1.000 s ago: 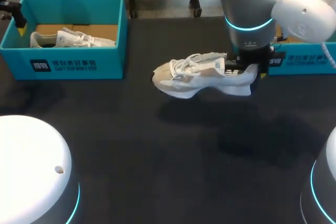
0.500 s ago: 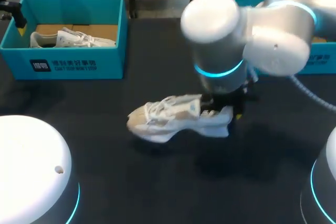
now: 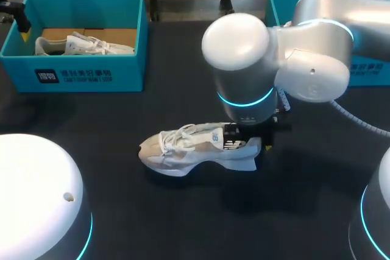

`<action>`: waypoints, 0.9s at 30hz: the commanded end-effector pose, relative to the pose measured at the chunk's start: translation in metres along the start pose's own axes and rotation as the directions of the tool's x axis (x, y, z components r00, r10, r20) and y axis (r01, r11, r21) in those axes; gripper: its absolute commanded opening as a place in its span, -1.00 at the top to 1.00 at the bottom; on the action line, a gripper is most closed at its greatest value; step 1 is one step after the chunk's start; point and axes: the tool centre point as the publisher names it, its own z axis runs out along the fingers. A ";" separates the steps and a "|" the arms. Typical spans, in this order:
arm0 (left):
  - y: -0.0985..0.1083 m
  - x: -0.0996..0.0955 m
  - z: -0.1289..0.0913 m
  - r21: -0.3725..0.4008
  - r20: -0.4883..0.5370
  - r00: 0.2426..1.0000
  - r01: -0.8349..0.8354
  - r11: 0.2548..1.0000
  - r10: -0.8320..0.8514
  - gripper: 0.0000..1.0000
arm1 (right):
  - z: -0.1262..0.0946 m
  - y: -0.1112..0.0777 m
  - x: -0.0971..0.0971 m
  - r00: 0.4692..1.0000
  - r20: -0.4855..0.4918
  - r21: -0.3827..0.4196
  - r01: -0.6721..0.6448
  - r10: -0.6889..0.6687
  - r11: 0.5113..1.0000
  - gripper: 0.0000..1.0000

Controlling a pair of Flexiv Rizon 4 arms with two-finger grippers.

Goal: Take the shoe out of the shoebox, open the shoe tongue, remove and reinsert the insole, then place the shoe into the shoebox

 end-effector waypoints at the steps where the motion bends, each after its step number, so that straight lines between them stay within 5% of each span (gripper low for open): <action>1: -0.002 0.000 0.000 -0.003 -0.004 1.000 -0.001 1.000 0.001 -1.00 | 0.008 -0.001 0.005 0.999 -0.021 0.014 0.032 -0.032 0.999 1.00; 13: -0.002 0.000 0.000 -0.003 -0.004 1.000 -0.001 1.000 0.001 -1.00 | 0.022 -0.024 0.027 0.997 -0.054 0.069 0.065 -0.061 0.995 1.00; 27: -0.002 0.000 0.000 -0.003 -0.004 1.000 -0.001 1.000 0.001 -1.00 | 0.037 -0.025 0.030 0.998 -0.022 0.049 0.064 -0.063 0.997 1.00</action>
